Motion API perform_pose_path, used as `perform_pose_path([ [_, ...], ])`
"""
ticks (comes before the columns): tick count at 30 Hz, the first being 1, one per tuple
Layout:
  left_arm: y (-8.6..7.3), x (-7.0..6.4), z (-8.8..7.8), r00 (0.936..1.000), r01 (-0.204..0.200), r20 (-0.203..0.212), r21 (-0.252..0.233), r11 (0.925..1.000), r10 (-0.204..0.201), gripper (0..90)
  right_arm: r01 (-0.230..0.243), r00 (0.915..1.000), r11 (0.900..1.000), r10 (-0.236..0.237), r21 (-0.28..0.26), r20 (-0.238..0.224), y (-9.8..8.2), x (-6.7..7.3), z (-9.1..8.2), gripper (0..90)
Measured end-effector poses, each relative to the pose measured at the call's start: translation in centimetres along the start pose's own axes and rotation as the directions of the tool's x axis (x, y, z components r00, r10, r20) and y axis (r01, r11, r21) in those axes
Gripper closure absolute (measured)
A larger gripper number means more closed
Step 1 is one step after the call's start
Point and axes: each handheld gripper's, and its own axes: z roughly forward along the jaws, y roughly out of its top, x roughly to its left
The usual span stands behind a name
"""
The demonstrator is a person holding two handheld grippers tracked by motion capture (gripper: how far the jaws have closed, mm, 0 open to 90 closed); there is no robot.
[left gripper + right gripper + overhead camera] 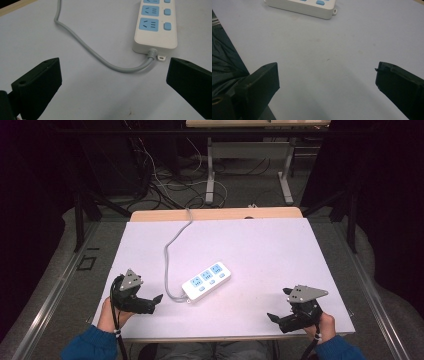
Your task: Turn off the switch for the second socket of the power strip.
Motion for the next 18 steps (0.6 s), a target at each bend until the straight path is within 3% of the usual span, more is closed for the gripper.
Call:
perform_pose_path([
  [10, -1.3, 0.3, -0.8, 0.9999, 0.014, -0.004, 0.010, 0.9999, -0.014, 0.4, 0.001, 1.0000, 1.000, -0.001, 0.001, 0.000, 0.0, 0.0, 0.1, 4.5],
  [18, -2.2, 0.3, -1.2, 1.0000, 0.001, -0.007, 0.011, 0.9999, -0.001, 0.4, 0.003, 1.0000, 1.000, -0.003, -0.002, 0.000, 0.0, 0.0, 0.1, 4.5],
])
